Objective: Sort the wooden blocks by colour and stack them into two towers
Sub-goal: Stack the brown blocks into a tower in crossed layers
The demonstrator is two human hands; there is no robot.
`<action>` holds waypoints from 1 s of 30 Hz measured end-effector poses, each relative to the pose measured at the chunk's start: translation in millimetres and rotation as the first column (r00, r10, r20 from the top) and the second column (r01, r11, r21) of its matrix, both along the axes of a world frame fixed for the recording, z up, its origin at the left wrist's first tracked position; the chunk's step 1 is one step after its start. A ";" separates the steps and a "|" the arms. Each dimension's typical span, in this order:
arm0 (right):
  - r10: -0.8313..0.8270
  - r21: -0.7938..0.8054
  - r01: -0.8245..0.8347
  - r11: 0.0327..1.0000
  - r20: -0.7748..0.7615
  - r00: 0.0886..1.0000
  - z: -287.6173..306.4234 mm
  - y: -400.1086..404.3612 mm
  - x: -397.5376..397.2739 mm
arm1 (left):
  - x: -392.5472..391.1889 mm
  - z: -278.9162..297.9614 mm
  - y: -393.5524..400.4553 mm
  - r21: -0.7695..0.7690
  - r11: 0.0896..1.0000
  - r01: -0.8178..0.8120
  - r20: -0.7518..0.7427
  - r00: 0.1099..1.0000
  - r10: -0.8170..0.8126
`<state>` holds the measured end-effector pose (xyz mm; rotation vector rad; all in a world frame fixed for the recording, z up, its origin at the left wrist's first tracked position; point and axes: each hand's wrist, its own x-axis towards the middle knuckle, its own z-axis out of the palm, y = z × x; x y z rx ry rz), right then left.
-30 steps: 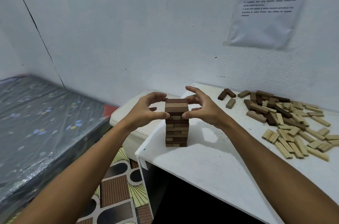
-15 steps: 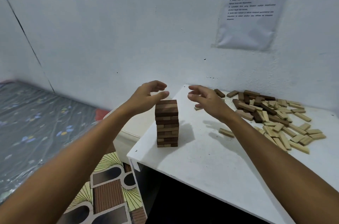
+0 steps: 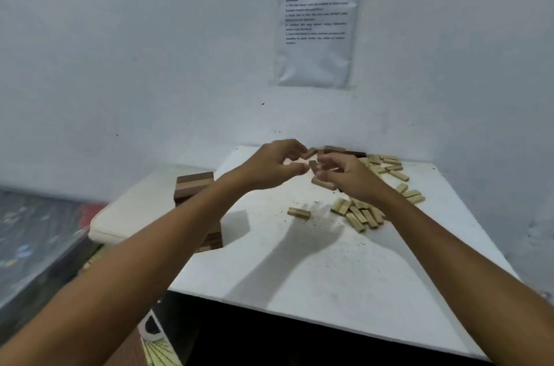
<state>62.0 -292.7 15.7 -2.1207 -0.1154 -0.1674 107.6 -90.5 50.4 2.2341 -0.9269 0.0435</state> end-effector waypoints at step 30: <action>-0.414 -0.482 0.426 0.766 0.137 0.900 -98.5 -130.6 71.5 | 123.5 -135.5 -125.6 0.333 0.943 0.022 0.069 0.996 -0.048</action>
